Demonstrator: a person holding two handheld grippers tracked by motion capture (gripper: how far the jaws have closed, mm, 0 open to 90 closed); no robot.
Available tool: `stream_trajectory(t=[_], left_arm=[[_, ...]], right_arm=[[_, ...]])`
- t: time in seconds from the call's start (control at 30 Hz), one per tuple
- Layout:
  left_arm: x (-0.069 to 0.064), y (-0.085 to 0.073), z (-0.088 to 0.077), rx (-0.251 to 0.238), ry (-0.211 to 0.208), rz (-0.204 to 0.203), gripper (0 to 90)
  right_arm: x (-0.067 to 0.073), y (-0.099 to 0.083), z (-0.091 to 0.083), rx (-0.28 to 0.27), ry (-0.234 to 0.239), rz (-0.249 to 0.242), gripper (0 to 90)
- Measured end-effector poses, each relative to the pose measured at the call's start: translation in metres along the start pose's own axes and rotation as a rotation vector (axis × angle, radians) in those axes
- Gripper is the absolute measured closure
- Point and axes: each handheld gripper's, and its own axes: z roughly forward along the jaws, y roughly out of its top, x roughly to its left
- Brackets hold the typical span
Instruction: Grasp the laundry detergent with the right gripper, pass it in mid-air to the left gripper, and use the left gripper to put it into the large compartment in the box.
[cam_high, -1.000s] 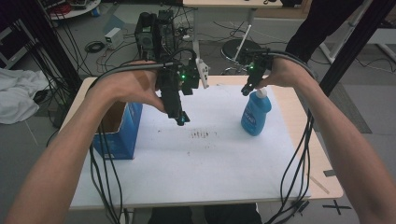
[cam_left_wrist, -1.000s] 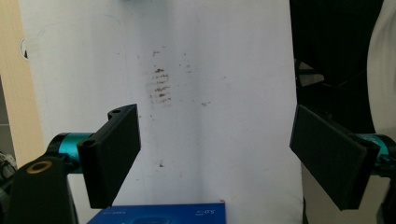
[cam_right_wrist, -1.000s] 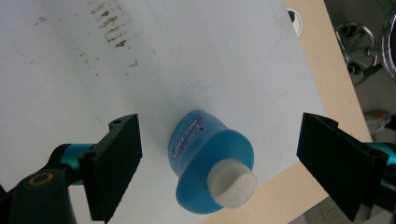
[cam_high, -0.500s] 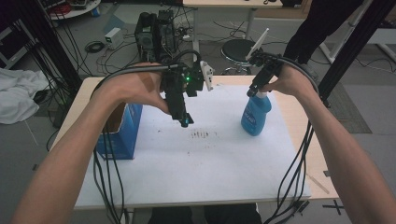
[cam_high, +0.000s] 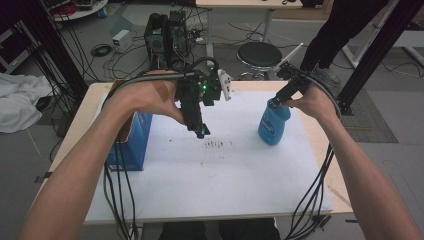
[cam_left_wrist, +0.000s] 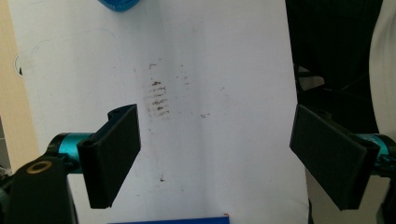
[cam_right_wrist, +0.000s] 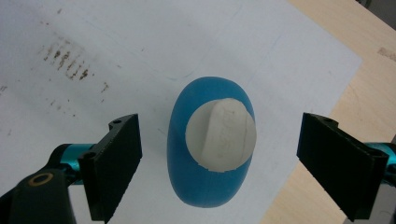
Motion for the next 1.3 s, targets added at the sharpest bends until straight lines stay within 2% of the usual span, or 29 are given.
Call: stream_trajectory(t=[0.13, 0.4, 0.47, 0.63, 0.9, 0.97, 1.13, 1.3], left_arm=[[-0.001, 0.000, 0.001, -0.004, 0.001, 0.001, 16.4], [-0.001, -0.003, 0.002, -0.008, 0.001, -0.003, 16.4], [-0.001, -0.003, 0.003, -0.010, -0.001, -0.001, 16.4], [-0.002, -0.002, 0.004, -0.007, -0.004, 0.004, 16.4], [-0.002, -0.003, 0.006, -0.007, -0.009, 0.003, 16.4], [-0.002, -0.003, 0.006, -0.005, -0.005, 0.004, 16.4], [-0.002, -0.003, 0.007, -0.005, -0.009, 0.002, 16.4], [-0.003, -0.003, 0.007, -0.010, -0.010, 0.003, 16.4]], right_arm=[[0.000, -0.005, 0.004, -0.018, 0.009, 0.018, 13.1], [0.005, -0.015, 0.015, -0.048, 0.015, 0.023, 13.1], [0.007, -0.019, 0.018, -0.073, 0.023, 0.036, 13.1], [0.006, -0.024, 0.023, -0.082, 0.009, 0.044, 13.1], [0.001, -0.036, 0.040, -0.083, 0.013, 0.088, 13.1], [-0.001, -0.039, 0.044, -0.084, 0.017, 0.081, 13.1], [0.000, -0.044, 0.052, -0.092, 0.024, 0.114, 13.1], [0.000, -0.047, 0.055, -0.103, 0.023, 0.113, 13.1]])
